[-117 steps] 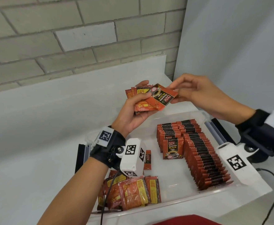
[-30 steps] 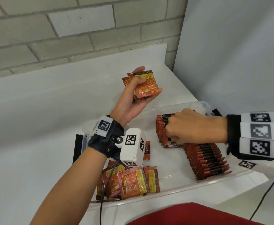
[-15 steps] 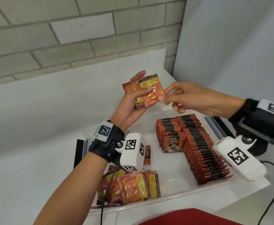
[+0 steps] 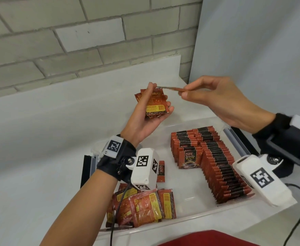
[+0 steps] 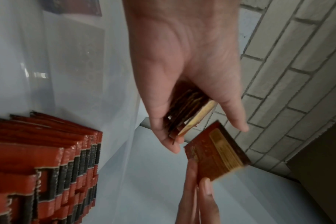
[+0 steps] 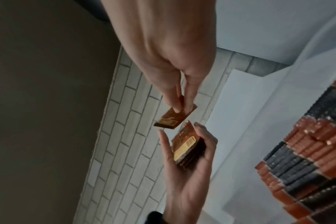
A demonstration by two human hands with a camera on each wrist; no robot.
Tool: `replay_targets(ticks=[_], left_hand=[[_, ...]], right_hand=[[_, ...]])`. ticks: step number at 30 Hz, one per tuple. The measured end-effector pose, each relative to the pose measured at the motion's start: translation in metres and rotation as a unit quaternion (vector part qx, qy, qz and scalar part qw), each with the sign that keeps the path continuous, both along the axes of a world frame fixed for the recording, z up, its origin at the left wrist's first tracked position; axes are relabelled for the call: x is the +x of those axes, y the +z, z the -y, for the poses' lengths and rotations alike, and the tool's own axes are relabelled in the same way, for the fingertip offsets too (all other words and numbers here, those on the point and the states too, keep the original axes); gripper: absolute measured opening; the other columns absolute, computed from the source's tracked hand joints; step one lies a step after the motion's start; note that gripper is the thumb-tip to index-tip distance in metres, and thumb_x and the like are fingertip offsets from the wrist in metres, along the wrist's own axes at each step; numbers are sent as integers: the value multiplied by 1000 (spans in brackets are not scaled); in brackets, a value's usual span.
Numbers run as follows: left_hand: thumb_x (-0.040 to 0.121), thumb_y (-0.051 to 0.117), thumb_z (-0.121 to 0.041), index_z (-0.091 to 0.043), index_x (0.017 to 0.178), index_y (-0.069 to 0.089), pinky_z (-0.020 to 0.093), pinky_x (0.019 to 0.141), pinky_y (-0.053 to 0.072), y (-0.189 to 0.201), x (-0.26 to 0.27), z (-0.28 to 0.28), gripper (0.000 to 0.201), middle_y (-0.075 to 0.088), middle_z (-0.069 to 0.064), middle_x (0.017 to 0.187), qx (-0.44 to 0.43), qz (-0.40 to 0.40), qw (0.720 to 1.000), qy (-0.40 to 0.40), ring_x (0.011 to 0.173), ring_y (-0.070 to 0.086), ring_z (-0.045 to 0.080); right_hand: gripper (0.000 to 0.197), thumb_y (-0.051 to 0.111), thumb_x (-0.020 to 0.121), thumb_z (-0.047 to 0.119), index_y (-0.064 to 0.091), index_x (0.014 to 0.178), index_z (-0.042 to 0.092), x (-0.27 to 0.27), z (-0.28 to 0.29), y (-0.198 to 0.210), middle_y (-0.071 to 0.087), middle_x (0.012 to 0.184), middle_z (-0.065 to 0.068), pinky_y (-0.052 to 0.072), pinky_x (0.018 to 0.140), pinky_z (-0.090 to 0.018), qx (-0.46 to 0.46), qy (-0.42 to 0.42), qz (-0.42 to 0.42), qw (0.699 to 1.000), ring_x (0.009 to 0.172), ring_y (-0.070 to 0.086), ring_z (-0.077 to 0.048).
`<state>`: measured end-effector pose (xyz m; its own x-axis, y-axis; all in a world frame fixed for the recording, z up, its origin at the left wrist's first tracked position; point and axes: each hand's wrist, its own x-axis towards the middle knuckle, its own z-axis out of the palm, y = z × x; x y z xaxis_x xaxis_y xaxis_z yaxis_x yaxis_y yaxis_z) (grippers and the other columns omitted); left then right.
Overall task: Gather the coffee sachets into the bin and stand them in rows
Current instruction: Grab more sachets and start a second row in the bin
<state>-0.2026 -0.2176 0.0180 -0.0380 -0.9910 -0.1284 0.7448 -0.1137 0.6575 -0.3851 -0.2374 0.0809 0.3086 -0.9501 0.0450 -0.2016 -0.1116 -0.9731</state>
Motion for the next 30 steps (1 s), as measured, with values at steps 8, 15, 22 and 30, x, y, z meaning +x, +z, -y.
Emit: replay_targets(ticks=[8,15,22,30], left_hand=[[80,54,13,-18,114,59,39,84,56,-3,0,-1,46,67,15,112,-57,-8,998,-7,105,65,33],[74,53,14,-21,116,57,37,83,56,-3,0,-2,55,64,14,120,-72,16,997,-10,108,64,30],[77,61,8,-19,117,56,42,91,53,-5,2,0,49,61,15,122,-66,10,997,-27,110,62,31],[85,59,-7,-21,113,58,33,72,55,-2,0,0,32,62,12,89,-31,-5,1000,-3,74,62,21]], right_hand=[[16,75,81,21,74,95,13,0,2,-10,73,101,4,50,83,-12,-27,0,-46,999,92,69,-2],[36,72,81,13,60,113,0,1,11,1,72,99,-15,59,77,-27,99,21,6,995,87,73,-20],[13,74,78,17,71,89,12,-7,12,9,72,81,-2,55,59,-16,104,60,-92,989,64,64,-6],[5,78,77,26,73,79,24,-11,-23,4,71,65,4,39,57,-4,-1,298,-360,884,56,60,-1]])
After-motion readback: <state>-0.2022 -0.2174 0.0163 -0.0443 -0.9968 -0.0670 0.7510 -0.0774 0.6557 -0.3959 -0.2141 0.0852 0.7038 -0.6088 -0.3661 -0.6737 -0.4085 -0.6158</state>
